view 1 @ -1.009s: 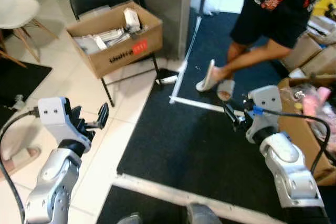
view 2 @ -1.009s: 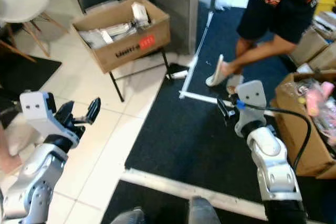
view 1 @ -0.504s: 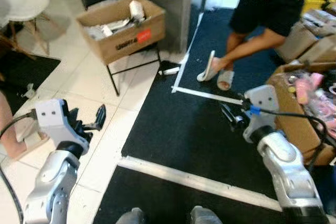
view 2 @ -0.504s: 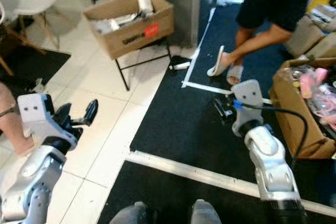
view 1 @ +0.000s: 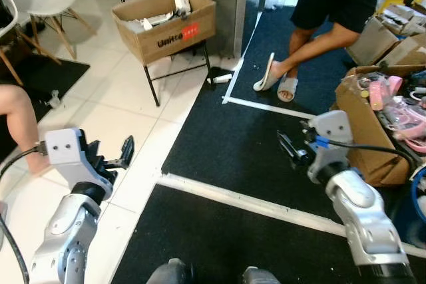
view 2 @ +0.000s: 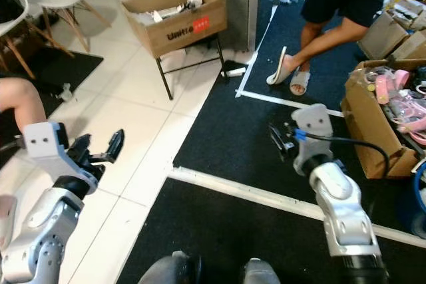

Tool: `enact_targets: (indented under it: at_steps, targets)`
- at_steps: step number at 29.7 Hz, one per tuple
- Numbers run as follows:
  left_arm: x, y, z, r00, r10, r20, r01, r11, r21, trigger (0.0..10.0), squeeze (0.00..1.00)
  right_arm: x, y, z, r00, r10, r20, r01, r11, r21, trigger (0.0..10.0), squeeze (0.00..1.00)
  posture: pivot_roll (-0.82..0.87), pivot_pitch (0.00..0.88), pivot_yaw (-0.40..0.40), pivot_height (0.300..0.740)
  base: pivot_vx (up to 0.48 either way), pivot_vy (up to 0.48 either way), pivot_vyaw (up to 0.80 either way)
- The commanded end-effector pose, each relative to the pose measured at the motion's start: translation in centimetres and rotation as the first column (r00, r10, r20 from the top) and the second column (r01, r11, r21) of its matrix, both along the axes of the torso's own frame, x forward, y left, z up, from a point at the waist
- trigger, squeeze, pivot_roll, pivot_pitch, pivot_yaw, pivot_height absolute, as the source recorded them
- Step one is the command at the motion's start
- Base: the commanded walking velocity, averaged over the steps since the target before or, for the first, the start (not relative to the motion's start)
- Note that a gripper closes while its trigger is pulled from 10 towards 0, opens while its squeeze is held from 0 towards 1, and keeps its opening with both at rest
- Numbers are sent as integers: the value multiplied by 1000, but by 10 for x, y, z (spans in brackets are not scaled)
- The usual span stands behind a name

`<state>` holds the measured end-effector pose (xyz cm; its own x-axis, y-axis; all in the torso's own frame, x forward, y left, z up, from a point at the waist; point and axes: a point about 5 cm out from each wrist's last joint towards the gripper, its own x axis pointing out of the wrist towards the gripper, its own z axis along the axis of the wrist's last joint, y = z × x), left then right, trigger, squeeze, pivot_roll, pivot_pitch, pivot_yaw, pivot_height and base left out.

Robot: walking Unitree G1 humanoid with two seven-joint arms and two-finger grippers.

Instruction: Picking trash to rubbish bin

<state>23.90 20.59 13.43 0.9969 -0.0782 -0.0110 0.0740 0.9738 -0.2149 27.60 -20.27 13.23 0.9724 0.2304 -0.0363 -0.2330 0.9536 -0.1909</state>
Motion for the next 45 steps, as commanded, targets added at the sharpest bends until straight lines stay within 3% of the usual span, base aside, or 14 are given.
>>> enact_targets:
  at_steps: [1,29,38,45]
  targets:
    - [-3,4,-4,1000,14,-17,-14,1000,3,10000,0,-1,5,0,1000,20,-1,-20,1000,-4,10000,0,-137,74,37,740,0,0,0]
    - [0,2,-2,1000,23,2,-23,999,-24,10000,0,2,3,3,999,15,35,-13,999,-40,10000,0,-156,76,27,740,0,0,714]
    - [6,0,2,1000,-1,21,2,1000,-31,10000,0,11,17,10,996,17,89,-11,998,-67,10000,0,-208,93,62,740,0,0,740]
    - [3,1,2,1000,2,20,-2,999,-36,10000,0,12,21,12,995,38,88,-33,997,-66,10000,0,-193,99,46,740,0,0,731]
